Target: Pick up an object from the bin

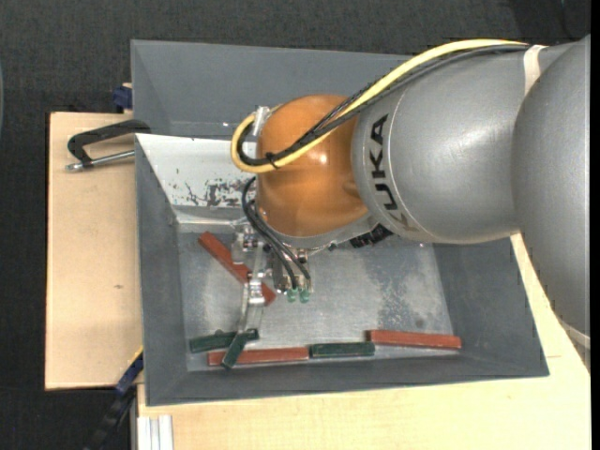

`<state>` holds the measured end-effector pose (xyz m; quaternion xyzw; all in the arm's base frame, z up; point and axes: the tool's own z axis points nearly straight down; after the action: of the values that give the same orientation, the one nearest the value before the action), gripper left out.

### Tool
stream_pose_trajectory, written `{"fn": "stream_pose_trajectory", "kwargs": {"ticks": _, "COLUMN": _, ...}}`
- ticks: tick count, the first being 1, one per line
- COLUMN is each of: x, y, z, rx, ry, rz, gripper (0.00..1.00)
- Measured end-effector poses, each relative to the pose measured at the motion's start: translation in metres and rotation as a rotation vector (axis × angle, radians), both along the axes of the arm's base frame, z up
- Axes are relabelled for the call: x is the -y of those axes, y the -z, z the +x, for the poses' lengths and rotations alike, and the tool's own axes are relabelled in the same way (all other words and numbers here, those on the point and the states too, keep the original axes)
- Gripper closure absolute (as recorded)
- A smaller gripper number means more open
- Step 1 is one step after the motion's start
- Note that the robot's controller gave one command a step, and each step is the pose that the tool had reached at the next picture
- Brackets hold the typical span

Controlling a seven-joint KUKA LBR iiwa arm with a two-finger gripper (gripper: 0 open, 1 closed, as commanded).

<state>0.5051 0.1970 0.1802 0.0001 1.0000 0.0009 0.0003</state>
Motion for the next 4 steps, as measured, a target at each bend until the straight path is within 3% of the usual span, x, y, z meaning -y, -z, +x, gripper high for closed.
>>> {"fn": "stream_pose_trajectory", "kwargs": {"ticks": 1, "x": 0.01, "y": 0.057, "z": 0.041, "rx": 0.004, "ry": 0.162, "rz": 0.002, "gripper": 0.0}}
{"fn": "stream_pose_trajectory", "kwargs": {"ticks": 2, "x": 0.023, "y": 0.044, "z": 0.076, "rx": 0.002, "ry": 0.155, "rz": 0.0, "gripper": 0.0}}
{"fn": "stream_pose_trajectory", "kwargs": {"ticks": 3, "x": 0.035, "y": 0.053, "z": 0.075, "rx": 0.0, "ry": 0.45, "rz": 0.0, "gripper": 0.0}}
{"fn": "stream_pose_trajectory", "kwargs": {"ticks": 4, "x": 0.02, "y": 0.11, "z": 0.084, "rx": -0.001, "ry": 0.438, "rz": -0.001, "gripper": 0.0}}
